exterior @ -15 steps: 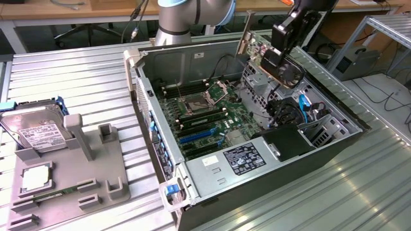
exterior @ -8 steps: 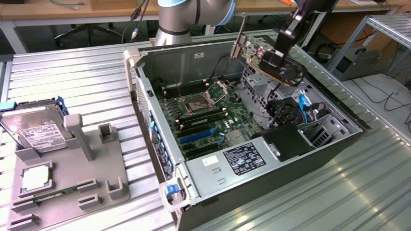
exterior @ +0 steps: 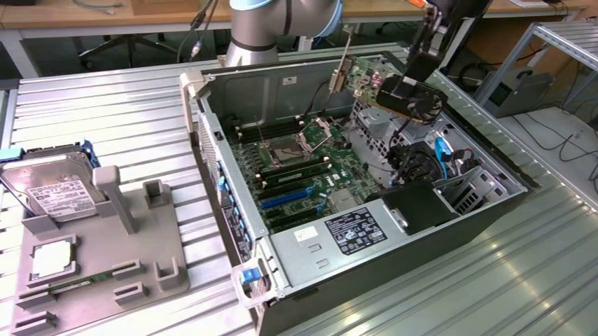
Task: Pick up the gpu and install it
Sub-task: 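Insert the gpu into the slot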
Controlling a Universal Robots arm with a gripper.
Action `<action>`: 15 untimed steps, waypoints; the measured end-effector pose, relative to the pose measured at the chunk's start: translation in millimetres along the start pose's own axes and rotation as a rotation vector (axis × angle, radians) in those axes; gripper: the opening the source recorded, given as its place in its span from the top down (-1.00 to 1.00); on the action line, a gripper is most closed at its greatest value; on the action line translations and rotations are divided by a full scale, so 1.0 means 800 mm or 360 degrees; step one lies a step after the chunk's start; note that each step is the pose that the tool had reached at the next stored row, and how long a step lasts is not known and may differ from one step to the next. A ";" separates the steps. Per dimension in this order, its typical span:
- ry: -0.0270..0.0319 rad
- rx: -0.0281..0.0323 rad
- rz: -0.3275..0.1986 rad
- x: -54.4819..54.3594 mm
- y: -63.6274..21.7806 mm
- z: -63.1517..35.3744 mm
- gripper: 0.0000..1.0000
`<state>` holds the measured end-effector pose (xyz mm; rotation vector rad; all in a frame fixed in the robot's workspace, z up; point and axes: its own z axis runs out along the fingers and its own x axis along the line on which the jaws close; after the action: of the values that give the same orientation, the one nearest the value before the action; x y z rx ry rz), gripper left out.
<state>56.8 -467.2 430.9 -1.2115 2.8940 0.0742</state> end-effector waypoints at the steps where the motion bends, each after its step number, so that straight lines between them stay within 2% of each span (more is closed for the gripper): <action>1: 0.00014 -0.00003 -0.0027 0.000 0.000 0.000 0.47; 8: 0.00183 0.00026 -0.0243 0.000 0.000 0.001 0.47; 15: 0.00378 0.00059 -0.0492 0.000 0.000 0.001 0.47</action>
<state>56.8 -467.3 430.1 -1.6502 2.6843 0.0531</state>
